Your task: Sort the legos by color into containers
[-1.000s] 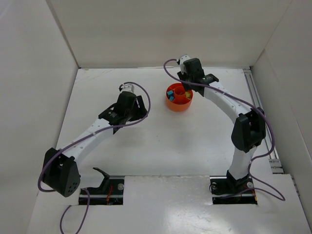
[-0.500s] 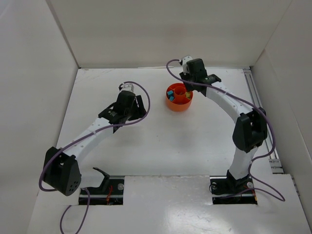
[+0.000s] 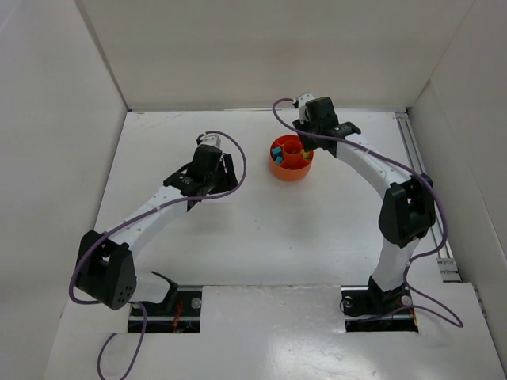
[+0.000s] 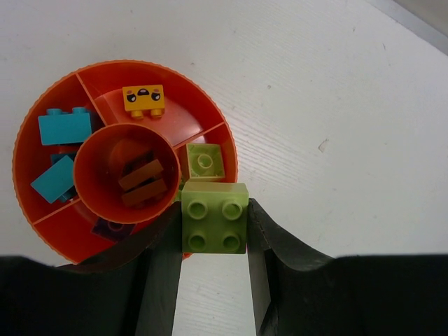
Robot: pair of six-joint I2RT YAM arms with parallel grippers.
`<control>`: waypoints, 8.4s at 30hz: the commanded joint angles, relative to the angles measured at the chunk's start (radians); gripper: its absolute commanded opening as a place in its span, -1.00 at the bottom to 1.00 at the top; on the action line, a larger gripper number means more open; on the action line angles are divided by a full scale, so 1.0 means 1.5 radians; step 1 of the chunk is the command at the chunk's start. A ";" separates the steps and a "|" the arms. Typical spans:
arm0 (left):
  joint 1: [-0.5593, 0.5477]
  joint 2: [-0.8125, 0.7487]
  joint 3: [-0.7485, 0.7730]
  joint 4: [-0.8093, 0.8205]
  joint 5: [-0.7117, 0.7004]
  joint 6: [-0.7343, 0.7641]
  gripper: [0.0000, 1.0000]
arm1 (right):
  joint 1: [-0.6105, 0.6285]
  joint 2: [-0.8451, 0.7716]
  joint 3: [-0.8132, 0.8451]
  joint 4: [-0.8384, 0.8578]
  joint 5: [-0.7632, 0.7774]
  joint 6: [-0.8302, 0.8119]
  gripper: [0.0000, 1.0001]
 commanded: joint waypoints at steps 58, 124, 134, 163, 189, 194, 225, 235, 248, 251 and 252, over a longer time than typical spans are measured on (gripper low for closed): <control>-0.313 -0.130 0.001 0.201 0.112 0.446 -0.91 | 0.013 -0.217 -0.185 -0.122 -0.872 0.198 0.45; -0.023 -0.066 -0.034 0.171 0.145 0.140 -0.97 | -0.107 0.229 0.137 0.219 -0.639 -0.129 -0.10; -0.023 -0.066 -0.040 0.159 0.131 0.140 -0.97 | -0.107 0.216 0.116 0.219 -0.625 -0.135 0.12; -0.005 -0.015 0.052 0.179 0.145 -0.064 -0.97 | -0.114 -0.116 -0.078 0.248 -0.568 -0.091 0.69; -0.014 -0.042 -0.036 0.555 0.622 -0.250 -0.92 | 0.134 -0.413 -0.330 0.315 -0.491 -0.167 0.81; -0.014 -0.049 -0.036 0.555 0.599 -0.256 -0.92 | 0.143 -0.434 -0.330 0.315 -0.499 -0.167 0.81; -0.026 -0.032 -0.015 0.561 0.584 -0.243 1.00 | 0.039 -0.399 -0.300 0.315 -0.577 -0.078 -1.00; 0.018 -0.040 0.041 0.340 0.371 -0.140 1.00 | -0.039 -0.355 -0.299 0.249 -0.505 -0.086 -1.00; 0.056 -0.156 -0.015 0.055 -0.035 -0.120 1.00 | -0.046 -0.189 -0.223 0.184 -0.459 -0.301 -1.00; 0.062 -0.173 -0.036 0.049 -0.035 -0.129 1.00 | -0.032 -0.159 -0.223 0.195 -0.403 -0.315 -0.98; 0.062 -0.173 -0.042 0.049 -0.035 -0.129 1.00 | -0.025 -0.153 -0.223 0.195 -0.394 -0.315 -0.98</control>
